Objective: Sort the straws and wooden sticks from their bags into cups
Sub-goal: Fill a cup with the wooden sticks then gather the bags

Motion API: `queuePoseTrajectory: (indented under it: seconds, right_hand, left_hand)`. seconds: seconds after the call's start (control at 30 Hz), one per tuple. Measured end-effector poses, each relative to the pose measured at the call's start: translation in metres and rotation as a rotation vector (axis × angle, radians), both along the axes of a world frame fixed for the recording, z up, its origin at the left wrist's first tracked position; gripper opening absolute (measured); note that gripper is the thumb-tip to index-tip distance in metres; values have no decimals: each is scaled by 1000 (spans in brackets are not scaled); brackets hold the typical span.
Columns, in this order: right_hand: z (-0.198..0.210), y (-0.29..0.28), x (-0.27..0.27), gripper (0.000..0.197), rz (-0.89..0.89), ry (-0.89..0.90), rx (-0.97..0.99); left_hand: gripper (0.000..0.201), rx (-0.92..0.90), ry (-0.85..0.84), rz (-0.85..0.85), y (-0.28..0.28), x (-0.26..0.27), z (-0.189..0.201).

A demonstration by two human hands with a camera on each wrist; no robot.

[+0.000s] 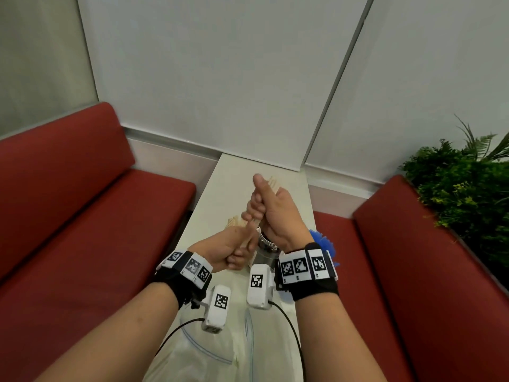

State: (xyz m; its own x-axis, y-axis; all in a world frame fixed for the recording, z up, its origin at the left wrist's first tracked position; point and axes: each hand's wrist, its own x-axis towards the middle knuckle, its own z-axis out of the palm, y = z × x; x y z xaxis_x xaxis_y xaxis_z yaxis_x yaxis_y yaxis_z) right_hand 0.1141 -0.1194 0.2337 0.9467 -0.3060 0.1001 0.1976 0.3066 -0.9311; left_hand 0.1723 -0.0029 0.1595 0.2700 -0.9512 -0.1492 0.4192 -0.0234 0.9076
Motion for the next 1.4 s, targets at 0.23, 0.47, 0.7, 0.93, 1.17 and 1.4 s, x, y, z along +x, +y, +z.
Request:
queuePoseTrajectory:
  seconds: [0.23, 0.47, 0.7, 0.93, 1.17, 1.4]
  right_hand:
    - [13, 15, 13, 43, -194, -158, -202]
    - [-14, 18, 13, 39, -144, -45, -230]
    - [-41, 16, 14, 45, -105, 97, -248]
    - [-80, -12, -4, 22, 17, 537, -771]
    - [-62, -32, 15, 19, -11, 523, -644]
    - [-61, -69, 54, 17, -86, 575, -772]
  left_hand:
    - [59, -214, 766, 378, -8, 3, -22]
    - [35, -172, 855, 450, -9, 5, -34]
    - [30, 43, 990, 339, 0, 7, -66]
    - [16, 240, 930, 350, 16, 5, -132]
    - [21, 225, 732, 473, -16, 33, -117]
    - [20, 648, 57, 752, -42, 72, -126]
